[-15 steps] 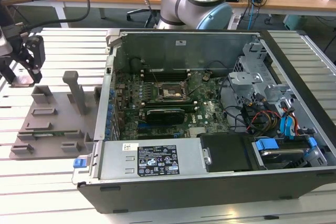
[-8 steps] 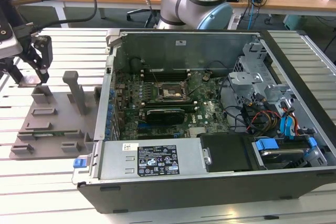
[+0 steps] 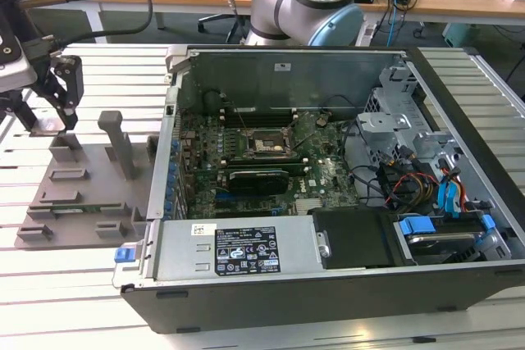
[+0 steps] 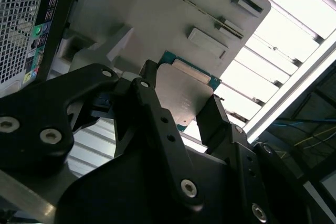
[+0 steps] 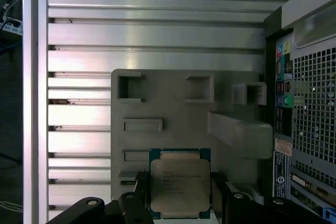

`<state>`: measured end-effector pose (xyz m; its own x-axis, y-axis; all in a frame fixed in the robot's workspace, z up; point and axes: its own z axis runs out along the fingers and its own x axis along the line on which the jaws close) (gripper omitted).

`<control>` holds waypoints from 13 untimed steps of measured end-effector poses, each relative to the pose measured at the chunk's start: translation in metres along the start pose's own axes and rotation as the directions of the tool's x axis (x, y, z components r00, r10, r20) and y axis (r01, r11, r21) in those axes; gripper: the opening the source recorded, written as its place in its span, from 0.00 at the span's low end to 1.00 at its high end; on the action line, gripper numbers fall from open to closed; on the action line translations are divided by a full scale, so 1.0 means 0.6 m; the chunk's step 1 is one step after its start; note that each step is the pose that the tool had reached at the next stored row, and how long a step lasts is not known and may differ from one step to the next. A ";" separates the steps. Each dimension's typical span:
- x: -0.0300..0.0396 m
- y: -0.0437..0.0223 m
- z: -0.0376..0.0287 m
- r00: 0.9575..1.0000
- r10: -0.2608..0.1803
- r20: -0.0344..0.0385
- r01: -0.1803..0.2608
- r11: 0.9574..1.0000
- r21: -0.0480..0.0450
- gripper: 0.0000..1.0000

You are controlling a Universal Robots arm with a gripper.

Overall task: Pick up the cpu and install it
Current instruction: 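Pick up the cpu and move it towards the insertion slot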

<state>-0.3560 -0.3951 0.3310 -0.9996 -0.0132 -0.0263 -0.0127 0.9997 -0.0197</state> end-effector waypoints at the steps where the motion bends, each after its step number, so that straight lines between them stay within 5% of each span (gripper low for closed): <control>1: 0.000 0.000 -0.002 1.000 0.000 0.000 0.000 1.000 0.000 0.55; 13: -0.002 0.000 -0.062 1.000 0.000 0.000 0.000 1.000 0.000 0.55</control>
<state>-0.3560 -0.3944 0.3679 -0.9996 -0.0132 -0.0266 -0.0127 0.9997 -0.0196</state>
